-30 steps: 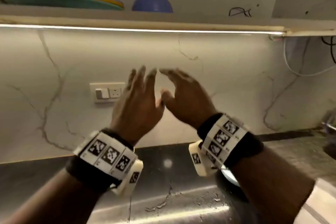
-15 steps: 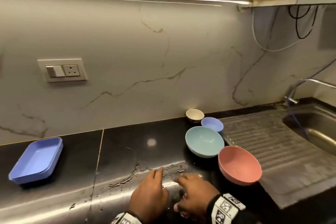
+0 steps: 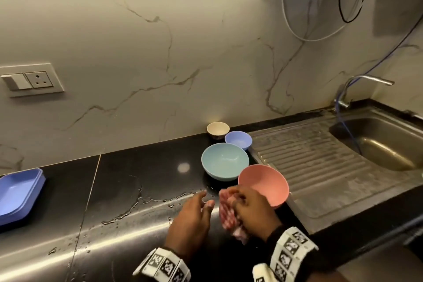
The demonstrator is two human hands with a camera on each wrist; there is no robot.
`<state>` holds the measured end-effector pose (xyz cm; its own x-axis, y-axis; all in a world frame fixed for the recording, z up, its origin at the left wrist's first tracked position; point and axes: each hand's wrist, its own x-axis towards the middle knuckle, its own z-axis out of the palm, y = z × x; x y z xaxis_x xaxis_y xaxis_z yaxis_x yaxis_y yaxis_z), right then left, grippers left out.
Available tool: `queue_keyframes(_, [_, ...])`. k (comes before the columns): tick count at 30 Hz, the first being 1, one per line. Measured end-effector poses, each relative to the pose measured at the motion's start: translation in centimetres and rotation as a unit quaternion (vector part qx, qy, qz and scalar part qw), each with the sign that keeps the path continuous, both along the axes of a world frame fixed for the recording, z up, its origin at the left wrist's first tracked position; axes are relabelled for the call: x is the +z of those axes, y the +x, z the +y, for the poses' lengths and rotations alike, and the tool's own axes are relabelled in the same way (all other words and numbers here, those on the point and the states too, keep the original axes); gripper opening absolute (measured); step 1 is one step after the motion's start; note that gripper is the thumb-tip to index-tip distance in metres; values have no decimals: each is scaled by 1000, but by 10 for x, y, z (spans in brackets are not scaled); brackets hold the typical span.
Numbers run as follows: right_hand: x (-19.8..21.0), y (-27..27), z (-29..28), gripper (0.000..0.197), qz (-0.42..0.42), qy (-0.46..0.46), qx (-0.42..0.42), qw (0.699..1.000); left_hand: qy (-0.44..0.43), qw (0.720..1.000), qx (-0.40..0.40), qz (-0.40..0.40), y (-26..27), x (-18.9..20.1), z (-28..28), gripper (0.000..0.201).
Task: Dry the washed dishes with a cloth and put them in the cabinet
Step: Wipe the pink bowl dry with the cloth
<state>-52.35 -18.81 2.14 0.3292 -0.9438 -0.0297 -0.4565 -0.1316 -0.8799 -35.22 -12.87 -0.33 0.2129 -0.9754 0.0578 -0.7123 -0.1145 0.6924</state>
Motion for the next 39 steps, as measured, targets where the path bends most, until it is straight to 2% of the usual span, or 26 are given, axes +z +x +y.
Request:
queue_keyframes(6, [2,-73,-42,19,-128,8,-183,975,31,997,-70,-22,-57,-5,-35,55])
queue_keyframes(9, [6,-96,-49,16,-198,54,-219,954,74,992,-92,-38,-82,-3,-50,57])
queue_keyframes(12, [8,-108,-50,15,-262,109,-225,932,108,988,-98,-47,-97,-1,-61,48])
queue_keyframes(15, [12,-113,-50,13,-297,130,-221,920,124,988,-82,-52,-104,-1,-63,41])
queue_keyframes(18, [14,-113,-48,11,-314,139,-202,917,125,991,-42,-21,-97,0,-56,41])
queue_keyframes(22, [17,-102,-45,18,-350,156,-176,907,125,991,23,39,-70,-4,-44,7])
queue_keyframes(25, [20,-84,-41,17,-367,166,-147,904,85,993,70,44,-46,6,-29,20])
queue_keyframes(28, [27,-58,-36,20,-370,176,-108,906,37,995,71,67,-15,21,-13,42])
queue_keyframes(31, [33,-31,-29,23,-350,169,-71,919,13,983,84,160,17,31,4,62])
queue_keyframes(33, [36,-14,-24,26,-338,170,-56,924,7,963,104,250,35,38,12,70])
queue_keyframes(37, [40,18,-10,27,-325,182,-27,928,24,927,116,356,62,49,30,51])
queue_keyframes(39, [41,32,-2,24,-317,178,-22,931,42,926,106,359,74,52,39,38])
